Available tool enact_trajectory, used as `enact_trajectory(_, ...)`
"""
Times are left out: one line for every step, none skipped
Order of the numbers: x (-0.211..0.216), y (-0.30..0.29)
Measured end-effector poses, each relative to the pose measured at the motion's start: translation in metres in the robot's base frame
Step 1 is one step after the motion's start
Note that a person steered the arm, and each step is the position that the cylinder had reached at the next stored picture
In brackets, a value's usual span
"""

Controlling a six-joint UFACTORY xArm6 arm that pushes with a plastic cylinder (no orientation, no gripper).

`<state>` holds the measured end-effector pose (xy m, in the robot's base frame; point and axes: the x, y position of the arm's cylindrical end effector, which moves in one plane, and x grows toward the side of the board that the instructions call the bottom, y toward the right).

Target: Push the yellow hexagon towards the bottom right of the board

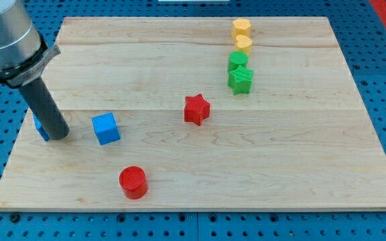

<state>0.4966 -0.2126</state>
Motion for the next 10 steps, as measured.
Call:
enact_trajectory(-0.005,0.019)
enact_trajectory(-0.037,0.055)
enact_trajectory(-0.067,0.086)
enact_trajectory(-0.096,0.087)
enact_trajectory(-0.106,0.078)
enact_trajectory(-0.140,0.117)
enact_trajectory(-0.205,0.138)
enact_trajectory(-0.249,0.173)
enact_trajectory(-0.293,0.261)
enact_trajectory(-0.304,0.297)
